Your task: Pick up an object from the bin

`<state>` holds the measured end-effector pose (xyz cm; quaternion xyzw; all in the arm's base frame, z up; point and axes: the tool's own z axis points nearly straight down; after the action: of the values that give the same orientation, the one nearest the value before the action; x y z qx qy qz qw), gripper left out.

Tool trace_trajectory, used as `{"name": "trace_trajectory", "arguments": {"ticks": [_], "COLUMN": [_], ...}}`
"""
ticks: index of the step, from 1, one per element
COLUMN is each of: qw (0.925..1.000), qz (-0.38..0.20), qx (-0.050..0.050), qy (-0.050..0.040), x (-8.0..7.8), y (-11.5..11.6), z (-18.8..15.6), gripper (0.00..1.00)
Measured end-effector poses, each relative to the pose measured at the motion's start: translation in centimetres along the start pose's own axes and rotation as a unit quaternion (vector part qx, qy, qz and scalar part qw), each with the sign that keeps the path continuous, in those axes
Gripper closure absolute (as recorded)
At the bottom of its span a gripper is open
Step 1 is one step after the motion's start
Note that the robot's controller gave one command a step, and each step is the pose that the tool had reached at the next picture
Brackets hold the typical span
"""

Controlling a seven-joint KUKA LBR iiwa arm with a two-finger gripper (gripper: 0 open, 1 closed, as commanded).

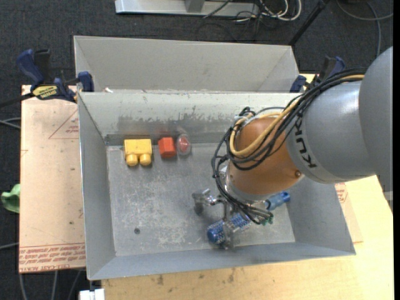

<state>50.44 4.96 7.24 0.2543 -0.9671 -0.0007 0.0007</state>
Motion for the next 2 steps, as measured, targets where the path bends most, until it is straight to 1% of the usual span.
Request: {"name": "trace_trajectory", "arguments": {"ticks": [1,2], "qw": [1.0,0.9986], "qz": [0.001,-0.052], "qx": [0.0,0.0], "qy": [-0.0004,-0.0014], "x": [0.0,-1.3], "y": [0.0,0.6], "z": [-0.1,0.3], "gripper": [1.0,1.0]}}
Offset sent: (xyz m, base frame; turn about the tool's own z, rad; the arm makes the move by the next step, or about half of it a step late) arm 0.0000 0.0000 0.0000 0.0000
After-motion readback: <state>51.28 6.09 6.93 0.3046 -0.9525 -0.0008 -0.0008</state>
